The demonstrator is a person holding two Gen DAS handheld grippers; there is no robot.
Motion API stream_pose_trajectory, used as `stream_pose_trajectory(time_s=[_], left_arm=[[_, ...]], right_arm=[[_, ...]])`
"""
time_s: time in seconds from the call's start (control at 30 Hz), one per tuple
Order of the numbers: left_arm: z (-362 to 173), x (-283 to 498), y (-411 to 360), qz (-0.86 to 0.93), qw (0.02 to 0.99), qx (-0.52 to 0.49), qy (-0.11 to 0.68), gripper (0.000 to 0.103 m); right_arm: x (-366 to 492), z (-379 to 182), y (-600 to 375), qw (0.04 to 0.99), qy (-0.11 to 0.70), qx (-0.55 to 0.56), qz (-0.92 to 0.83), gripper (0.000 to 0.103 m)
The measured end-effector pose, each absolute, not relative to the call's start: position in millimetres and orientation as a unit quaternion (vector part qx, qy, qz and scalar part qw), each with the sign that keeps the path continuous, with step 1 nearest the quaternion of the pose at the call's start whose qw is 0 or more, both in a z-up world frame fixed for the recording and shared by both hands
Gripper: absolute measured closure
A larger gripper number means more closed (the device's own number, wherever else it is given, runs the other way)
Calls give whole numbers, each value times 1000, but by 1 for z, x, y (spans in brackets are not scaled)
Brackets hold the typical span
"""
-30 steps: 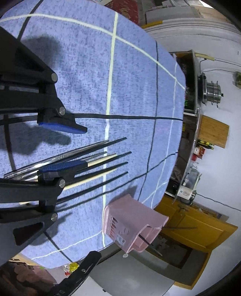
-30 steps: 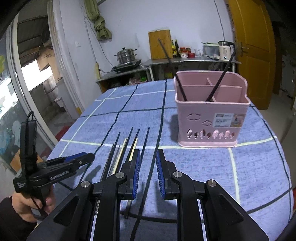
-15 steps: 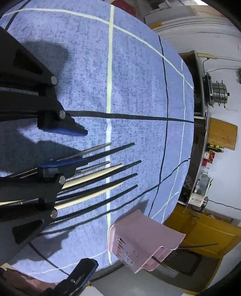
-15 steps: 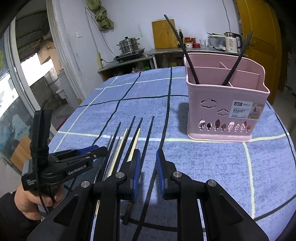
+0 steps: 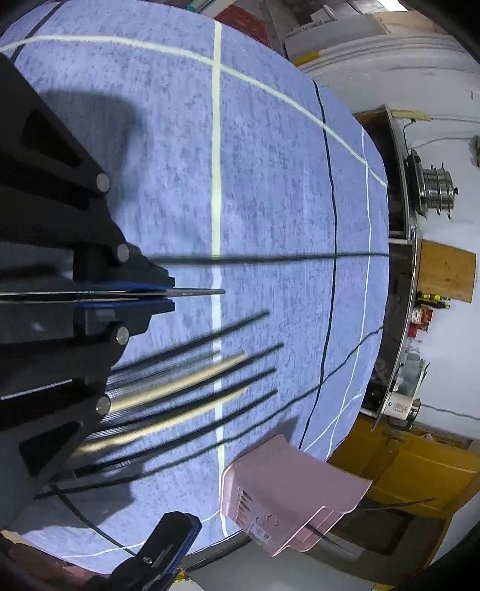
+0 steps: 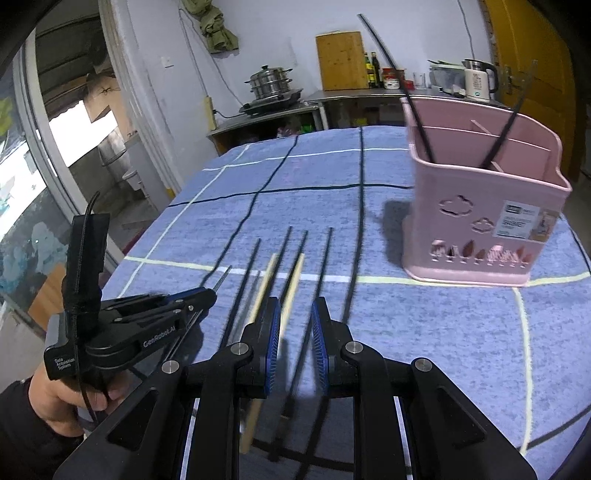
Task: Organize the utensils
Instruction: 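Close the right tool on a metal-tipped chopstick and lift it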
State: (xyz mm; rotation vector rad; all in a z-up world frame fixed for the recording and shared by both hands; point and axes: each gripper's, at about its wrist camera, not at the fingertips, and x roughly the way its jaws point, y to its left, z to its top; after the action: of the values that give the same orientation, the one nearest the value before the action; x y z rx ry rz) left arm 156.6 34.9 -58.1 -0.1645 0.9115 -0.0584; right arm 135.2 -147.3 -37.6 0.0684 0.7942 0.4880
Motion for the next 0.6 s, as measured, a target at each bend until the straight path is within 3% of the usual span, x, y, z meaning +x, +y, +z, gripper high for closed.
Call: stream_pose_trajectory(time_s=[0.27,0.4,0.6], left_arm=[[-58,142,67,18,893,-98,438,97],[-59,139,76,24,892,-108,438,97],[-60,139,85,11,890,-124,438,97]], right_arm=[[151,-51,-105,873,405,23,270,85],[164,-66,-87,862,427,12,274,93],[176,-82,-73,852,448,-2,271,95]])
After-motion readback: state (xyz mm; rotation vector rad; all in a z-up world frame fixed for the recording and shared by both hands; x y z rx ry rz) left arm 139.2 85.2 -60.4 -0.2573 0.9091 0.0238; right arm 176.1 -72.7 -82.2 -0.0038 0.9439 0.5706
